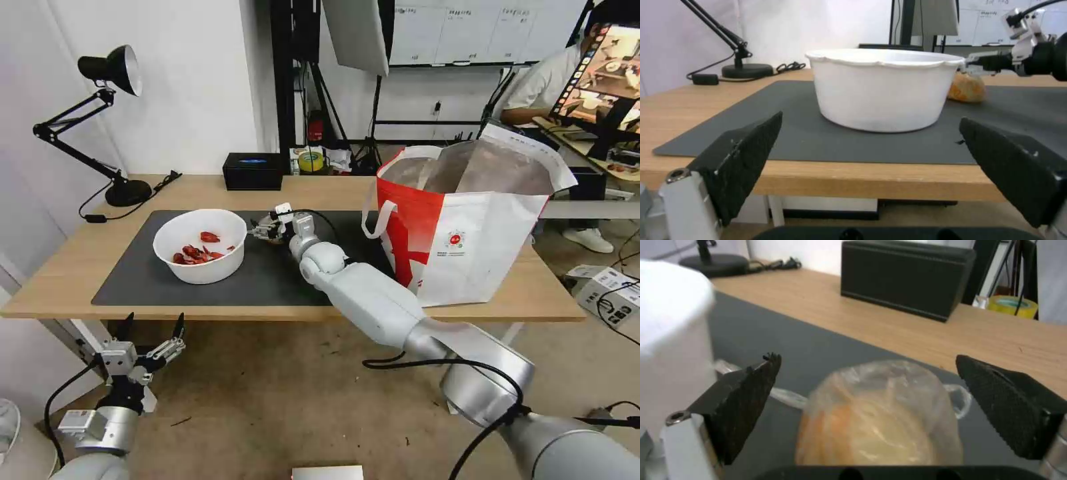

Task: Pick up the trash from the table and place it into the takeout bag.

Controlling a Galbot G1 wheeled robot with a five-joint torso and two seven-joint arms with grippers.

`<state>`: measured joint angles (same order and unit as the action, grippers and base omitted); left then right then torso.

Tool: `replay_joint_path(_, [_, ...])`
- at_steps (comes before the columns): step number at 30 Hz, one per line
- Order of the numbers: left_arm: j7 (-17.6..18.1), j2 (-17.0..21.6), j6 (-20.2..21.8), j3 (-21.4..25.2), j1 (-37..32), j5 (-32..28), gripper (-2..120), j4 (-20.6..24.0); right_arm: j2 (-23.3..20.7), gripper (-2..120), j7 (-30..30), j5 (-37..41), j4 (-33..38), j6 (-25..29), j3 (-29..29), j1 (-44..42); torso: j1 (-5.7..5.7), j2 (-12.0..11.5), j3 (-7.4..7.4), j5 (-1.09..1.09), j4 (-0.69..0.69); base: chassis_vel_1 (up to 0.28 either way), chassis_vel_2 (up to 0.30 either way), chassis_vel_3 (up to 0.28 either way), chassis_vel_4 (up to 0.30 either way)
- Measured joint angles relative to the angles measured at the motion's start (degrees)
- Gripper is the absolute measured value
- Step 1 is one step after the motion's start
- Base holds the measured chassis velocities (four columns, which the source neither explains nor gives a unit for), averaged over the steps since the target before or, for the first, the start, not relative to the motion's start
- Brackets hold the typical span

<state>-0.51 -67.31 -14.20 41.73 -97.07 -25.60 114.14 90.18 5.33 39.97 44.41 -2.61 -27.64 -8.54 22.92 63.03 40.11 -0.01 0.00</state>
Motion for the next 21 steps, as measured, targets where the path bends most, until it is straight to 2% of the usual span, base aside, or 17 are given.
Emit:
replay_joint_path(7, [-0.01, -0.23, -0.20, 0.50, -0.30, -0.05, 100, 0.35, 0.02, 100, -1.73, 0.77, -0.95, -3.06, -0.22, 0.09, 0.00, 0.00, 0.00, 0.01, 0.00, 0.000, 0.000, 0.000, 0.000])
replay_joint_path(21, [-0.07, -0.26, -0.75, 1.11, -0.62, -0.31, 100, 0.41, -0.13, 100, -2.32, 1.20, -0.55, -5.55, -1.18, -0.60, 0.00, 0.00, 0.00, 0.01, 0.00, 0.000, 0.000, 0.000, 0.000])
